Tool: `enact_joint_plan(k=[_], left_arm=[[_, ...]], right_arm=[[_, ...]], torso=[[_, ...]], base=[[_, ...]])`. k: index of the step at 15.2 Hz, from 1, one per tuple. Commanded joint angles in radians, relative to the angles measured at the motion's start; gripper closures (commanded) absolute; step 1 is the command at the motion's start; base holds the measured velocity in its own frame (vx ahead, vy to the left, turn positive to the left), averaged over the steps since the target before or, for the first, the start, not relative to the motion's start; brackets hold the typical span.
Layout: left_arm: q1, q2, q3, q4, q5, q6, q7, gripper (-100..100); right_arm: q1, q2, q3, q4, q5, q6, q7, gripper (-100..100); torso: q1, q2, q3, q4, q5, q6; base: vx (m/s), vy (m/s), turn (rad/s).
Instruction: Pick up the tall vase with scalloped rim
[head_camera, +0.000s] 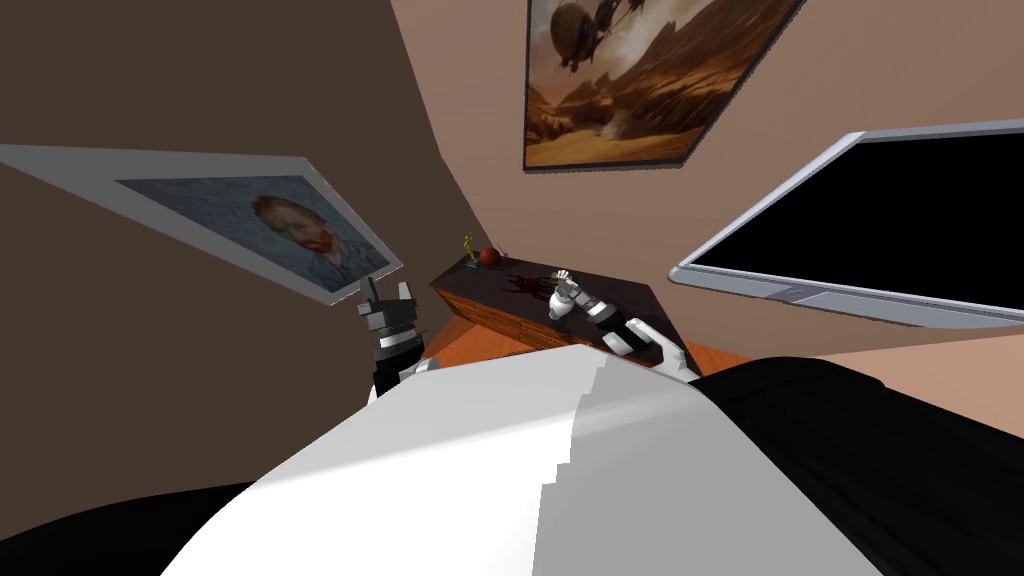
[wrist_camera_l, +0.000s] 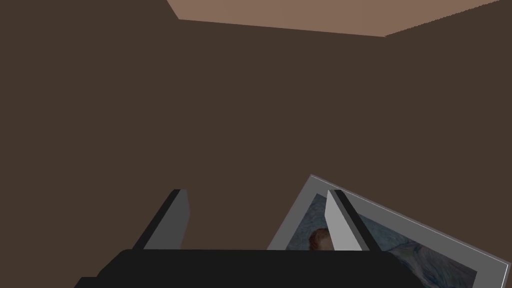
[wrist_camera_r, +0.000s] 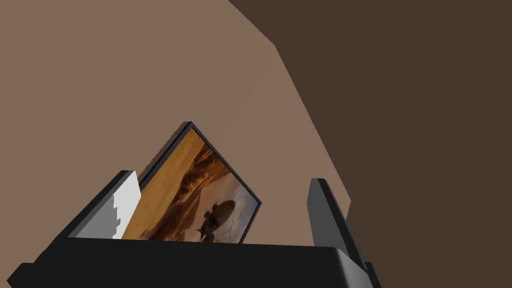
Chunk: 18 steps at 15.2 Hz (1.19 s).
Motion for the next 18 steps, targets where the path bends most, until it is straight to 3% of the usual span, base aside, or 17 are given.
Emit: enact_joint_plan(k=[1,5,8,10,13,15,18], left_arm=[[0.000,0.000,0.000,0.000,0.000,0.000,0.000,0],[0.000,0.000,0.000,0.000,0.000,0.000,0.000,0],[0.000,0.000,0.000,0.000,0.000,0.000,0.000,0],[0.000,0.000,0.000,0.000,0.000,0.000,0.000,0],[0.000,0.000,0.000,0.000,0.000,0.000,0.000,0],[0.000,0.000,0.000,0.000,0.000,0.000,0.000,0],[0.000,0.000,0.000,0.000,0.000,0.000,0.000,0]], right_arm=[[0.009,-0.050,0.003,0.025,0.013,0.002,0.009,-100],[0.016,-0.125,0.005,0.049,0.025,0.004,0.016,-100],[0.034,-0.206,0.008,0.100,0.051,0.008,0.028,-100],[0.034,-0.236,0.008,0.100,0.051,0.008,0.028,-100],[0.057,-0.317,0.012,0.153,0.079,0.014,0.038,-100],[0.057,-0.343,0.012,0.153,0.079,0.014,0.038,-100],[0.085,-0.421,0.017,0.207,0.110,0.021,0.046,-100]], torso=[[0.000,0.000,0.000,0.000,0.000,0.000],[0.001,-0.001,-0.001,0.000,0.000,0.000],[0.002,-0.002,-0.001,0.000,0.000,0.000],[0.002,-0.002,-0.001,-0.001,0.000,0.000],[0.003,-0.002,-0.001,-0.001,0.001,0.000],[0.004,-0.003,-0.002,-0.001,0.001,0.000],[0.003,-0.003,-0.002,-0.001,0.001,0.000]], base=[[0.003,0.029,0.023],[0.010,0.039,0.024],[0.026,0.050,0.023],[0.023,0.051,0.013],[0.029,0.067,0.018],[0.031,0.067,0.007],[0.045,0.069,0.013]])
